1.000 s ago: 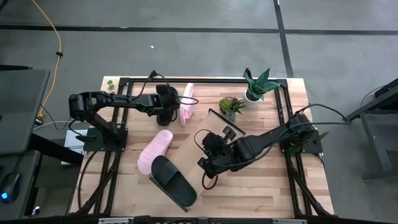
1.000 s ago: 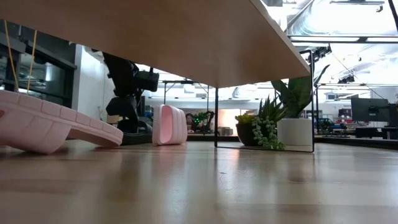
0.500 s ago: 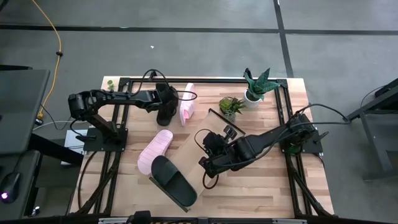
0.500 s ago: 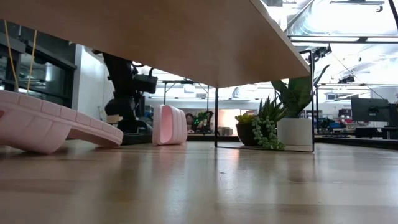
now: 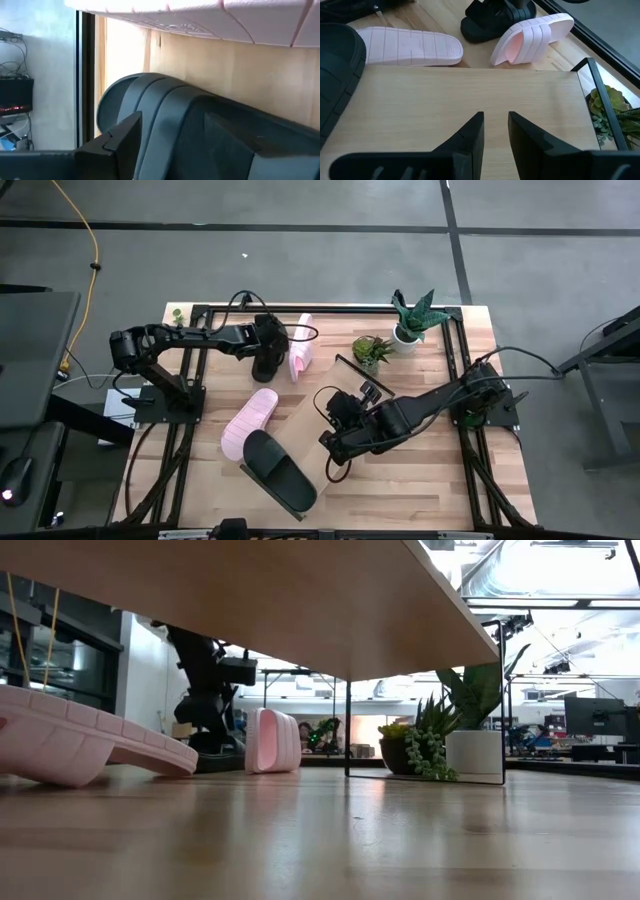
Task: Pick and place slides into the shelf
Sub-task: Put the black slide on the shelf
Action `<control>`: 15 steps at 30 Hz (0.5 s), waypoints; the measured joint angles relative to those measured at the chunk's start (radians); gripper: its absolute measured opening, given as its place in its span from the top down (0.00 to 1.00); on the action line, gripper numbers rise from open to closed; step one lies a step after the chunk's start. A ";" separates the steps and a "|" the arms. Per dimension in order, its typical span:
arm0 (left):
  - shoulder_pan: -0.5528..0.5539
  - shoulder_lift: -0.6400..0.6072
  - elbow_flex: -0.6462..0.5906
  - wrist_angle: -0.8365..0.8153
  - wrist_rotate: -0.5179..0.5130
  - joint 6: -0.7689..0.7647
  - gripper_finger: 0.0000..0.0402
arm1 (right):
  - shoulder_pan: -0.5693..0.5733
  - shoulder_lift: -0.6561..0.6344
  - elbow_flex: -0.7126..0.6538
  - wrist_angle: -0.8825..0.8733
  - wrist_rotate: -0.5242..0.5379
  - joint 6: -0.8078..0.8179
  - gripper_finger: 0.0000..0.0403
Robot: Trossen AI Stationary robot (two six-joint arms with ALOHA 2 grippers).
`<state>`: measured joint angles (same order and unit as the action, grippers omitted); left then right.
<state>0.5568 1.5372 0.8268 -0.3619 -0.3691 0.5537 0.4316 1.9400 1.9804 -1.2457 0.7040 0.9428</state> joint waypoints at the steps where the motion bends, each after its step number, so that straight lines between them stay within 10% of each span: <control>1: 0.000 0.000 0.000 -0.001 0.000 0.000 0.53 | 0.000 0.000 0.000 0.000 0.000 0.000 0.81; 15: 0.074 0.000 0.000 -0.018 0.007 0.025 0.79 | 0.000 0.000 0.000 0.001 0.000 0.002 0.81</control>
<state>0.6308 1.5372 0.8268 -0.3797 -0.3625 0.5789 0.4315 1.9400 1.9804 -1.2448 0.7044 0.9447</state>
